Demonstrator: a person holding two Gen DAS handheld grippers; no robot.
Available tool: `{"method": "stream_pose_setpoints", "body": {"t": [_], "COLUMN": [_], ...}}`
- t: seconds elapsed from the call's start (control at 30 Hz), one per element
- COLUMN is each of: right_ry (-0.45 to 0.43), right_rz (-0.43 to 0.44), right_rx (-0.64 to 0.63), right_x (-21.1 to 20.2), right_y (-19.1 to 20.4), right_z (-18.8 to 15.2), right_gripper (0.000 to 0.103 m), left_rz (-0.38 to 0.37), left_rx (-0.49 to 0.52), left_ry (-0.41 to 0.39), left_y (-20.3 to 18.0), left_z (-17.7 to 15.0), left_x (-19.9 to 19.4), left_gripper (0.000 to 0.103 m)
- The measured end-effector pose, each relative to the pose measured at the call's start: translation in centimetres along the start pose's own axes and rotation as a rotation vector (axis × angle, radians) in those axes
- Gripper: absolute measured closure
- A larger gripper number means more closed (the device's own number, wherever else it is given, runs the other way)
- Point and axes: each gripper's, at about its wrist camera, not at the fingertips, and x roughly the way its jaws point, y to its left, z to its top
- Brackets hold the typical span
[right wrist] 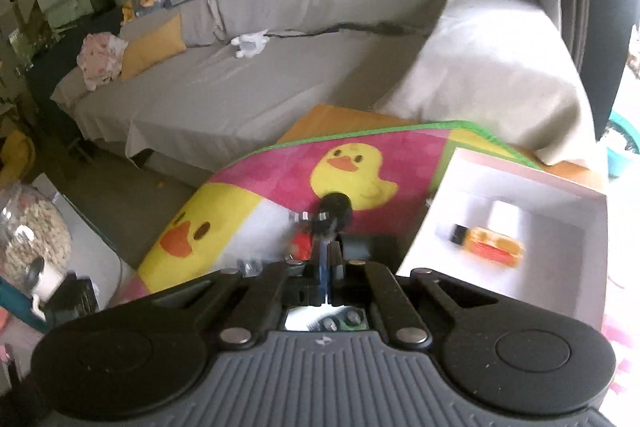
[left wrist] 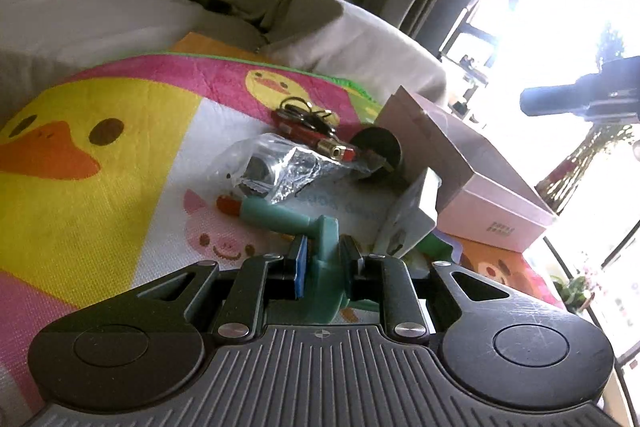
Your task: Organize rigid objects
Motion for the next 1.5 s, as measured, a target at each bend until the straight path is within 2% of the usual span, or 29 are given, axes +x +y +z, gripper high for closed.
{"method": "stream_pose_setpoints", "body": {"t": [0.07, 0.13, 0.17, 0.4, 0.47, 0.53, 0.57, 0.6, 0.63, 0.73, 0.93, 1.03, 1.2, 1.3, 1.4, 1.5], "right_ry": [0.020, 0.044, 0.048, 0.134, 0.174, 0.222, 0.209, 0.225, 0.231, 0.207, 0.088, 0.022, -0.061, -0.081, -0.119, -0.130], "right_rz": [-0.001, -0.003, -0.010, -0.015, -0.044, -0.083, -0.105, -0.119, -0.115, -0.065, -0.037, -0.078, -0.193, -0.230, -0.292, -0.293], "right_rx": [0.019, 0.029, 0.029, -0.047, -0.044, -0.033, -0.061, -0.082, -0.089, -0.109, -0.114, -0.111, -0.112, -0.082, -0.079, -0.027], "right_x": [0.6, 2.3, 3.4, 13.4, 16.1, 18.5, 18.8, 19.0, 18.8, 16.0, 6.4, 2.3, -2.9, -4.7, -5.9, -6.5], "right_y": [-0.5, -0.7, -0.7, 2.8, 3.5, 3.8, 4.3, 4.7, 4.9, 5.1, 4.0, 2.7, 1.0, -0.4, -1.4, -3.0], "right_z": [-0.2, -0.2, -0.1, 1.5, 1.9, 1.9, 1.9, 1.9, 1.8, 1.1, -2.1, -4.5, -9.6, -12.6, -15.4, -17.8], "right_gripper": [0.088, 0.058, 0.055, 0.055, 0.055, 0.064, 0.066, 0.073, 0.080, 0.080, 0.080, 0.080, 0.080, 0.080, 0.080, 0.080], "left_rz": [0.004, 0.000, -0.003, -0.005, -0.007, -0.006, -0.006, -0.006, -0.006, 0.001, 0.041, 0.051, 0.059, 0.085, 0.080, 0.076], "left_rx": [0.005, 0.000, -0.005, -0.008, -0.009, -0.010, -0.009, -0.009, -0.009, -0.001, 0.047, 0.059, 0.056, 0.141, 0.233, 0.312], "left_ry": [-0.001, -0.002, -0.002, -0.003, -0.004, -0.003, -0.003, -0.003, -0.003, -0.003, 0.003, 0.010, 0.012, 0.021, 0.024, 0.009], "left_y": [-0.1, 0.0, 0.1, 0.2, 0.2, 0.2, 0.2, 0.2, 0.2, 0.0, -1.1, -1.3, -1.5, -2.9, -4.9, -7.4], "left_z": [0.0, -0.1, -0.1, -0.1, -0.1, -0.1, -0.1, -0.1, -0.1, -0.1, -0.2, -0.2, -0.4, -0.9, -1.1, -0.3], "left_x": [0.0, 0.0, 0.1, 0.1, 0.2, 0.2, 0.2, 0.2, 0.2, 0.2, 0.4, 0.5, 0.1, -0.7, -2.2, -3.8], "left_gripper": [0.082, 0.082, 0.082, 0.082, 0.082, 0.082, 0.082, 0.082, 0.082, 0.082, 0.082, 0.082, 0.084, 0.087, 0.089, 0.089]}}
